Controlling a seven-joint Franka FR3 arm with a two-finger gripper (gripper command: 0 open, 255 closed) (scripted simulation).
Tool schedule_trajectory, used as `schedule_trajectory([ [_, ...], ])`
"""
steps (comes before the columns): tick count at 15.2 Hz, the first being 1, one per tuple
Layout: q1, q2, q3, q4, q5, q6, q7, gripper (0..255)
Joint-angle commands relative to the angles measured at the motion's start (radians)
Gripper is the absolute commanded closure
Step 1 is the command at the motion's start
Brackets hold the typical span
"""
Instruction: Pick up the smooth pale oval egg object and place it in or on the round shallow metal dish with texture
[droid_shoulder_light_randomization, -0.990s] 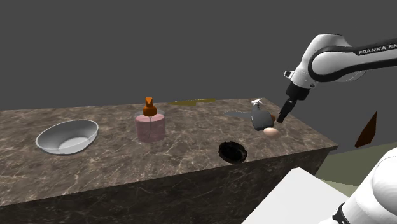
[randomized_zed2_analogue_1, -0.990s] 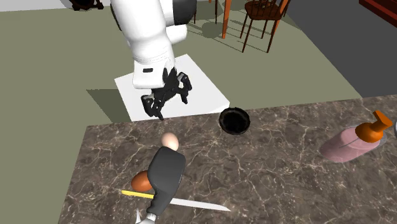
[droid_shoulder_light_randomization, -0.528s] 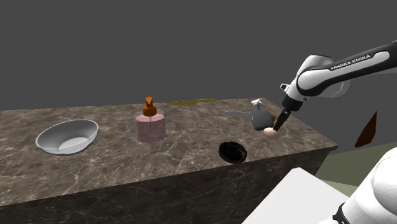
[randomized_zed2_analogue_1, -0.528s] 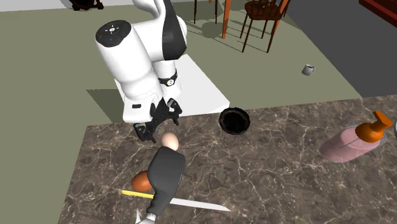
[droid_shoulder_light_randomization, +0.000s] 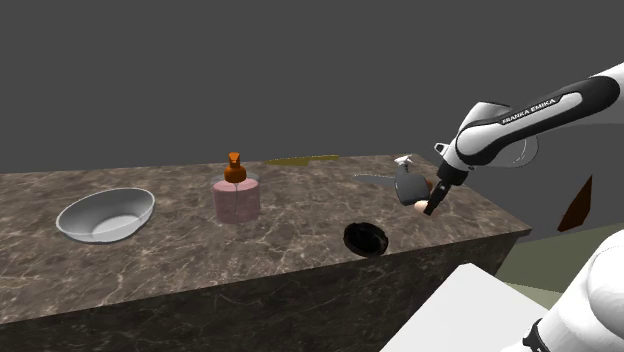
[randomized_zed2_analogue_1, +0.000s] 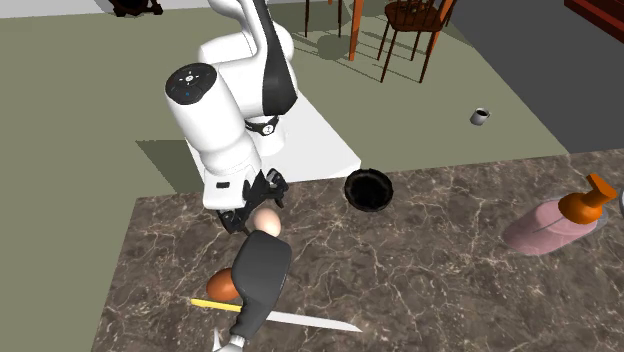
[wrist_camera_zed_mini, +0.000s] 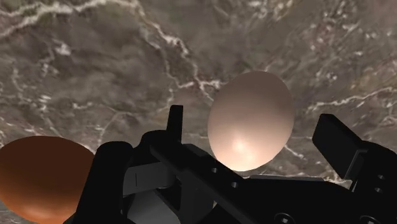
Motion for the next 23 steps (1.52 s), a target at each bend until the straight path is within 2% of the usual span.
schedule_trajectory([
  [1, 0.002, 0.004, 0.0, -0.002, 0.002, 0.006, 0.0, 0],
  [6, 0.002, 0.003, 0.0, -0.002, 0.002, 0.006, 0.0, 0],
  [7, 0.002, 0.003, 0.0, -0.002, 0.002, 0.006, 0.0, 255],
  [16, 0.002, 0.004, 0.0, -0.002, 0.002, 0.006, 0.0, 255],
  [23, -0.018, -0.075, 0.026, 0.041, -0.025, -0.112, 0.033, 255],
])
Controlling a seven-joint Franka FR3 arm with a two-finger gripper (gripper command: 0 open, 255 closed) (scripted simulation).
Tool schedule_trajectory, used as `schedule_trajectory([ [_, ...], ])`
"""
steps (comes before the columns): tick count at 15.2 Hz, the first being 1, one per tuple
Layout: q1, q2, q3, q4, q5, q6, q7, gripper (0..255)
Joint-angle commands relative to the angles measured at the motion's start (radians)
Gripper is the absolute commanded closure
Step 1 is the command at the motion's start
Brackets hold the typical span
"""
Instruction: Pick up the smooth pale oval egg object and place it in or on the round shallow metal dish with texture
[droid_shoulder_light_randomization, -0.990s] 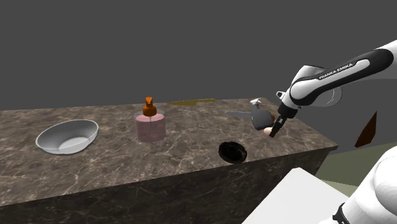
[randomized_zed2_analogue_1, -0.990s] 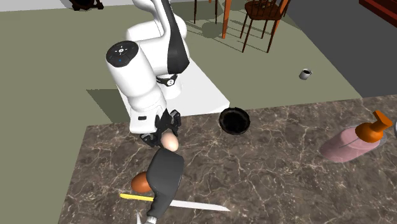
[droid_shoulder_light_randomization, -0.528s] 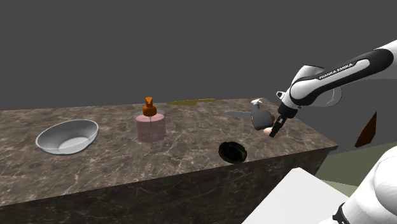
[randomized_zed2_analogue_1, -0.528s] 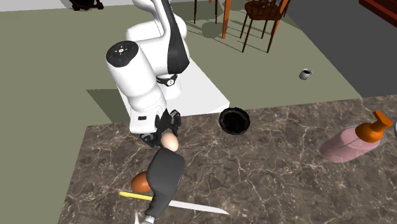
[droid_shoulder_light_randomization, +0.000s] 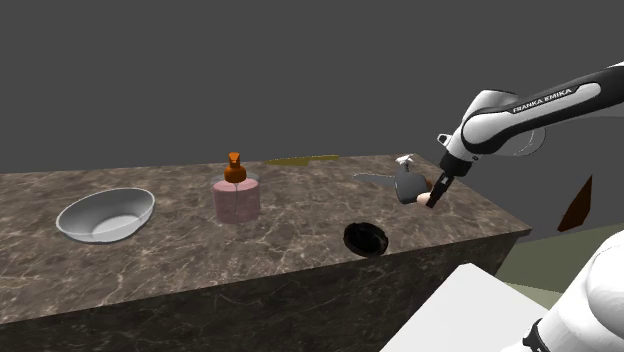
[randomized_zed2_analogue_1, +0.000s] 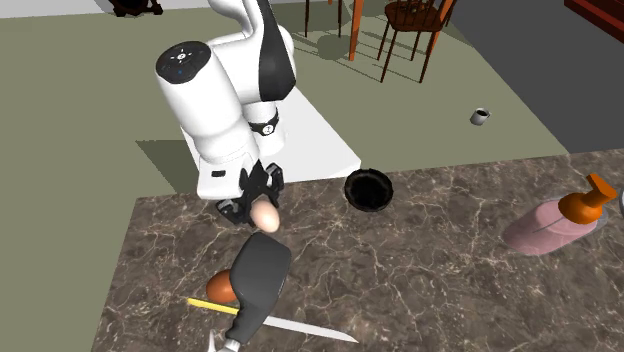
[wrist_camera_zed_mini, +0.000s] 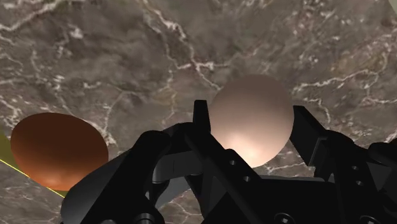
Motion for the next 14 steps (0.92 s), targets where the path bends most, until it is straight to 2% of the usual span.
schedule_trajectory([
  [1, -0.005, -0.021, 0.006, 0.015, -0.006, -0.036, 0.007, 255],
  [14, -0.018, -0.115, 0.043, 0.127, -0.019, -0.24, 0.042, 255],
])
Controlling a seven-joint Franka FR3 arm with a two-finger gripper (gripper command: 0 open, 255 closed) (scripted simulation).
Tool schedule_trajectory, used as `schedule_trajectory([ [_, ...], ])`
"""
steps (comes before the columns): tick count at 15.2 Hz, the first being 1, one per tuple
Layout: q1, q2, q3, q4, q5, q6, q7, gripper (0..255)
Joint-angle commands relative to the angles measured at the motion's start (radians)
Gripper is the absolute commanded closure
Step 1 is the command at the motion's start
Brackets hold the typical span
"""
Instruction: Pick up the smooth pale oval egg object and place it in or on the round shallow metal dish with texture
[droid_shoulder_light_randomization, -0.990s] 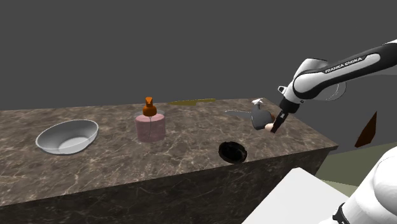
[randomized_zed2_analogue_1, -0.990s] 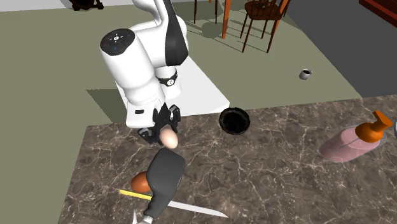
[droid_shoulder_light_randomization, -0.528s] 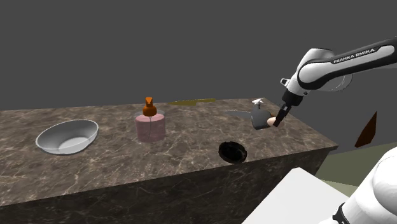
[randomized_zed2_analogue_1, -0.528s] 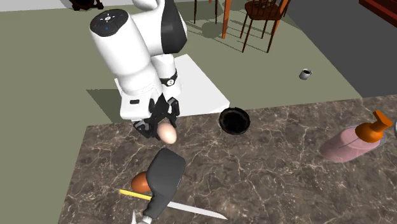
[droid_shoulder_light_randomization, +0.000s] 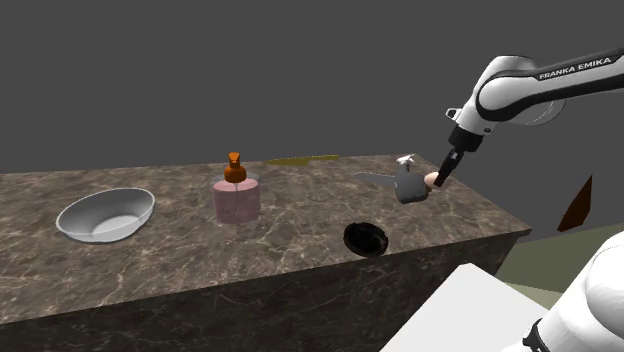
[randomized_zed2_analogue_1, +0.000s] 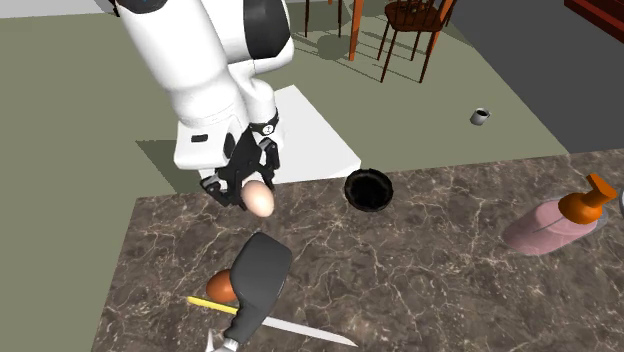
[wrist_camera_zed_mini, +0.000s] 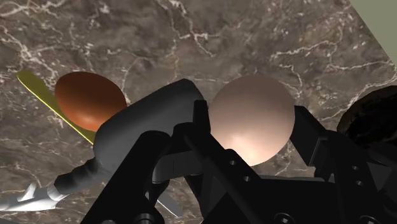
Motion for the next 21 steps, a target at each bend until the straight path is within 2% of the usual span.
schedule_trajectory([
  [1, 0.0, -0.013, 0.007, 0.015, 0.0, -0.029, 0.007, 255],
  [3, -0.001, -0.018, 0.01, 0.026, 0.0, -0.044, 0.009, 255],
  [12, 0.095, -0.065, 0.207, -0.024, 0.076, -0.03, 0.246, 255],
  [21, 0.199, -0.003, 0.397, 0.026, 0.155, -0.003, 0.476, 255],
])
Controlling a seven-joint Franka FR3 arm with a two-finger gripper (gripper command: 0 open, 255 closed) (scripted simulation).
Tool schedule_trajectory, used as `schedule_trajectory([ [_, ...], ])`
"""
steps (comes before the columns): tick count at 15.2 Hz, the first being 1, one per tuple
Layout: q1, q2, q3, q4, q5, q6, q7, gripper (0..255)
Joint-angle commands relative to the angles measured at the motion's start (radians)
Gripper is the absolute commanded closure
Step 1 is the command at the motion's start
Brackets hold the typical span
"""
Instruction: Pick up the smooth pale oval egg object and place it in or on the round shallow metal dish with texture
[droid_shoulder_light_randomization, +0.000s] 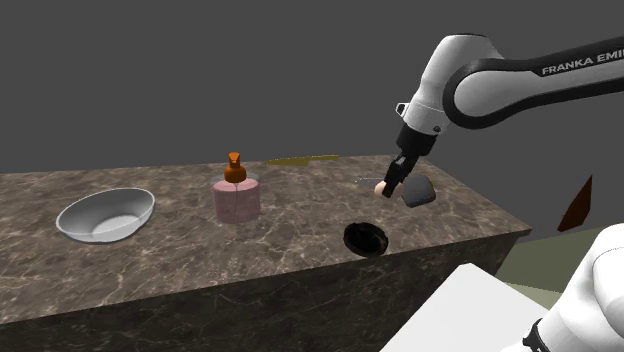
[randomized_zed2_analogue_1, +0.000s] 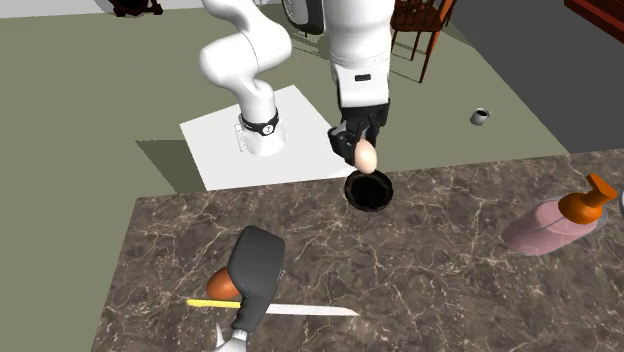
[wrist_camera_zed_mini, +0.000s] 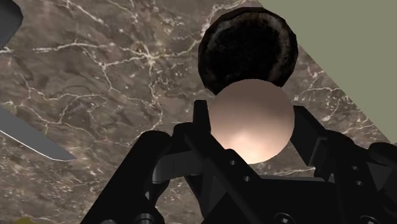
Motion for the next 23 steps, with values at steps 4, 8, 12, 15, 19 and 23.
schedule_trajectory([
  [4, 0.03, 0.048, 0.062, -0.003, 0.023, 0.057, 0.072, 255],
  [8, 0.032, 0.071, 0.065, -0.042, 0.027, 0.118, 0.069, 255],
  [12, 0.034, 0.099, 0.067, -0.076, 0.031, 0.181, 0.065, 255],
  [15, 0.035, 0.123, 0.069, -0.1, 0.035, 0.229, 0.062, 255],
  [19, 0.036, 0.135, 0.07, -0.11, 0.036, 0.25, 0.06, 255],
  [23, 0.036, 0.135, 0.07, -0.11, 0.036, 0.25, 0.06, 255],
])
